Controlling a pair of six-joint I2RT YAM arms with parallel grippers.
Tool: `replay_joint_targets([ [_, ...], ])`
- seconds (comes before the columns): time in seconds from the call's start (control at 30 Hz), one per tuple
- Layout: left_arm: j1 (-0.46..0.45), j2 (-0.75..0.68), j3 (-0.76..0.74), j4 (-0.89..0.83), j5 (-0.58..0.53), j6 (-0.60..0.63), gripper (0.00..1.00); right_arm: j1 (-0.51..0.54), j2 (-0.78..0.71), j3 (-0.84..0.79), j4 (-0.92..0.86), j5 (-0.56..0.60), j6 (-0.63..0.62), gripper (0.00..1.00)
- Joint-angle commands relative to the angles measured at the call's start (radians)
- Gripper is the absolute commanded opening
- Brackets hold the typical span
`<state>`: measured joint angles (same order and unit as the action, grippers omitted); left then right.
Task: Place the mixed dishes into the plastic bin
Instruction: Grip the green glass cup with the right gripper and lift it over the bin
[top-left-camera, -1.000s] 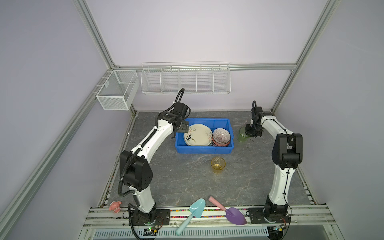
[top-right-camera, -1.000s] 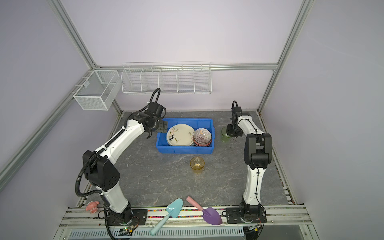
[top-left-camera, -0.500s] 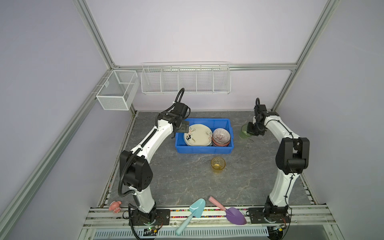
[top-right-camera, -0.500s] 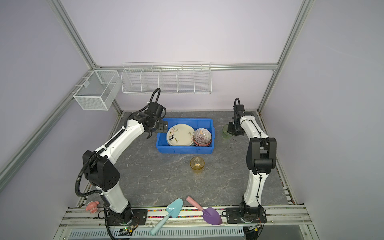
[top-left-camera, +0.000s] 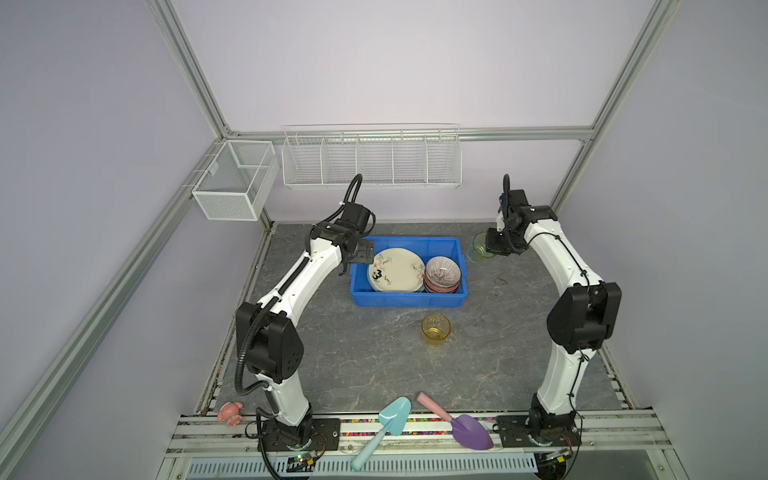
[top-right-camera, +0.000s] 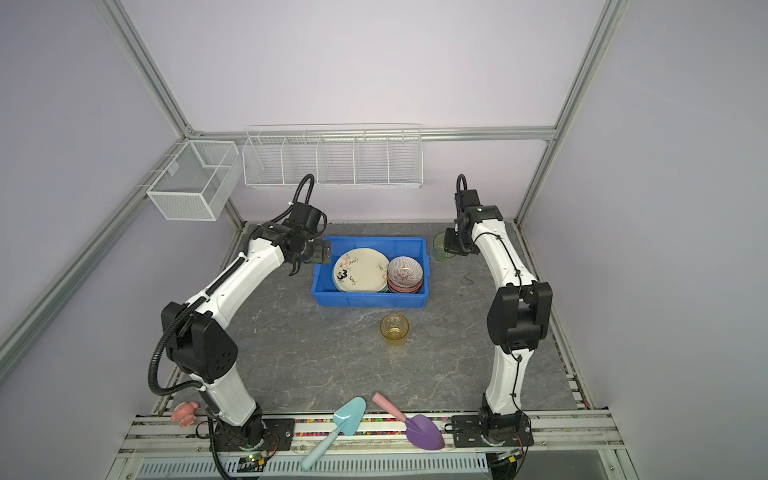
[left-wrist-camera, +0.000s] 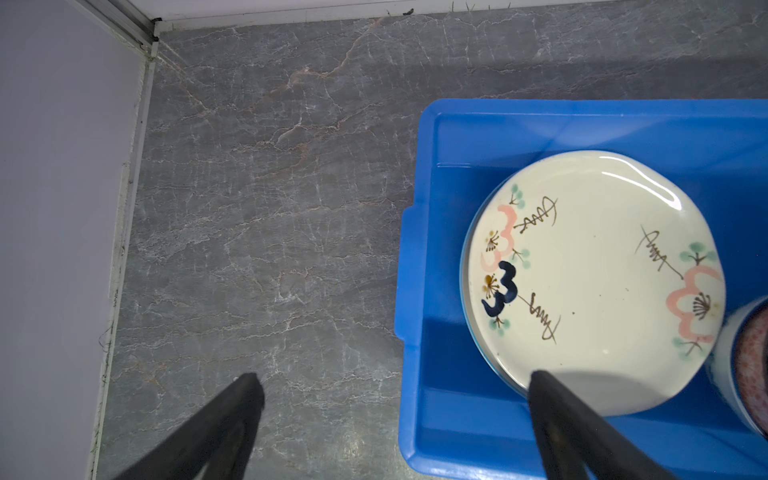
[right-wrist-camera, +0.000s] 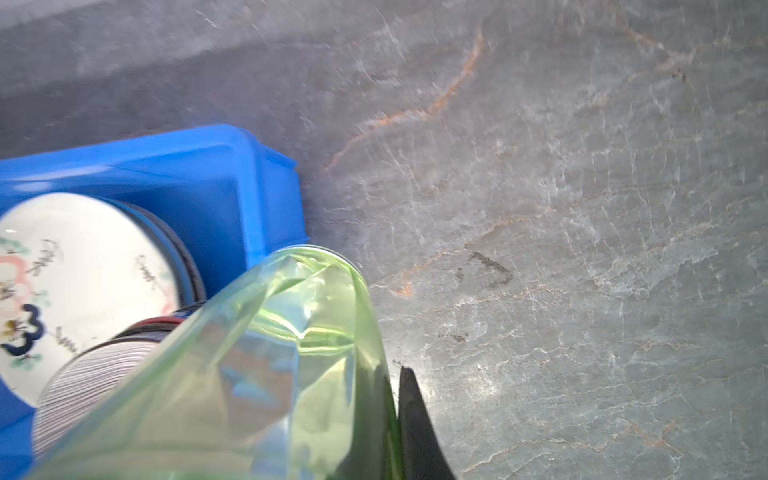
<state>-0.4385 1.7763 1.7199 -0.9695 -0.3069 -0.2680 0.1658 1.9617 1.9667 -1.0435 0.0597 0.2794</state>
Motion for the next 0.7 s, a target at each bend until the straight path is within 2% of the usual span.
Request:
replay_joint_targets([
  [0.0, 0.010, -0.038, 0.029, -0.013, 0.009, -0.007, 0.99, 0.029, 0.019, 0.089, -0.060, 0.001, -0.004, 0.07],
  [0.13, 0.015, -0.043, 0.030, -0.013, 0.010, -0.004, 0.99, 0.075, 0.105, 0.218, -0.085, 0.003, 0.015, 0.07],
  [0.4, 0.029, -0.050, 0.030, -0.013, 0.009, -0.003, 0.99, 0.146, 0.257, 0.353, -0.050, 0.002, 0.074, 0.07],
  [0.67, 0.048, -0.048, 0.033, -0.017, 0.023, -0.004, 0.99, 0.172, 0.370, 0.412, -0.046, -0.005, 0.098, 0.07],
])
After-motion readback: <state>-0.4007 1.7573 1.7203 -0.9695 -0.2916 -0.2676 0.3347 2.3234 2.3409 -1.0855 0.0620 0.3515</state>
